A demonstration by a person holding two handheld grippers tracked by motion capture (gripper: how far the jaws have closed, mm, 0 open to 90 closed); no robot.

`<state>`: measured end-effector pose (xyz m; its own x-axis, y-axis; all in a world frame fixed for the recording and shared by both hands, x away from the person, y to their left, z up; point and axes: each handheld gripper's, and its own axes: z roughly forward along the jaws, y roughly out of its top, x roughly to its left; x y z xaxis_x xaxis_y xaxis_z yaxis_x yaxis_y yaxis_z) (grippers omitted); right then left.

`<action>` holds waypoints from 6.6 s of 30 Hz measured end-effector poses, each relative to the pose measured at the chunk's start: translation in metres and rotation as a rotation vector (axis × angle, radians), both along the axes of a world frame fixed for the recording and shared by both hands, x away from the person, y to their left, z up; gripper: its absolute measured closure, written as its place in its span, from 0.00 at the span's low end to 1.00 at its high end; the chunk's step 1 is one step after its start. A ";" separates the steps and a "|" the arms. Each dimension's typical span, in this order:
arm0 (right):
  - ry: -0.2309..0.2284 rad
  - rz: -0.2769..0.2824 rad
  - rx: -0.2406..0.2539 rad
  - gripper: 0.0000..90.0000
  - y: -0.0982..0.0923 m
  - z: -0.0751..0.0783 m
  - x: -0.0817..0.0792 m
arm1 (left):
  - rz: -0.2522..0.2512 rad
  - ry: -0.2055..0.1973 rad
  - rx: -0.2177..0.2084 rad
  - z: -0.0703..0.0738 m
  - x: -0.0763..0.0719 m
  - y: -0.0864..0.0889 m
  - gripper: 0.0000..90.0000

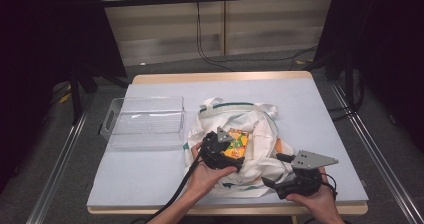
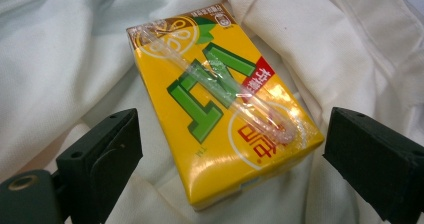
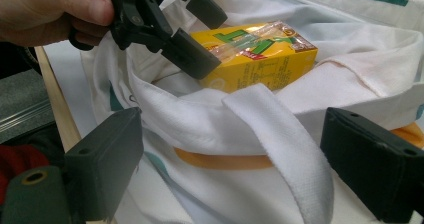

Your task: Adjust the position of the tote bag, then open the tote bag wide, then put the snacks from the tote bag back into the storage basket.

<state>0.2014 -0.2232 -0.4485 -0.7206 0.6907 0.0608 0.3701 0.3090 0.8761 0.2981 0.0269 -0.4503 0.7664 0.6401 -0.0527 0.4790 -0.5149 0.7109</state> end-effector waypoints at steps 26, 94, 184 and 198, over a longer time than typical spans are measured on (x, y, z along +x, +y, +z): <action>0.012 -0.005 0.013 0.12 -0.004 0.000 0.001 | -0.005 0.027 0.045 0.009 0.006 0.007 0.30; 0.020 0.031 -0.007 0.09 0.000 -0.002 -0.001 | -0.275 0.101 0.130 0.026 0.044 0.038 0.16; -0.002 0.024 0.037 0.09 -0.002 0.001 -0.002 | -0.212 -0.059 -0.256 0.036 0.036 0.108 0.30; -0.013 0.012 0.047 0.09 -0.004 0.002 -0.002 | -0.198 -0.019 -0.284 0.059 0.043 0.136 0.30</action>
<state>0.1994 -0.2269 -0.4465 -0.7300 0.6784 0.0835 0.3553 0.2722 0.8942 0.3410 0.1627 -0.3911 0.8770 0.4406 -0.1916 0.3745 -0.3770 0.8471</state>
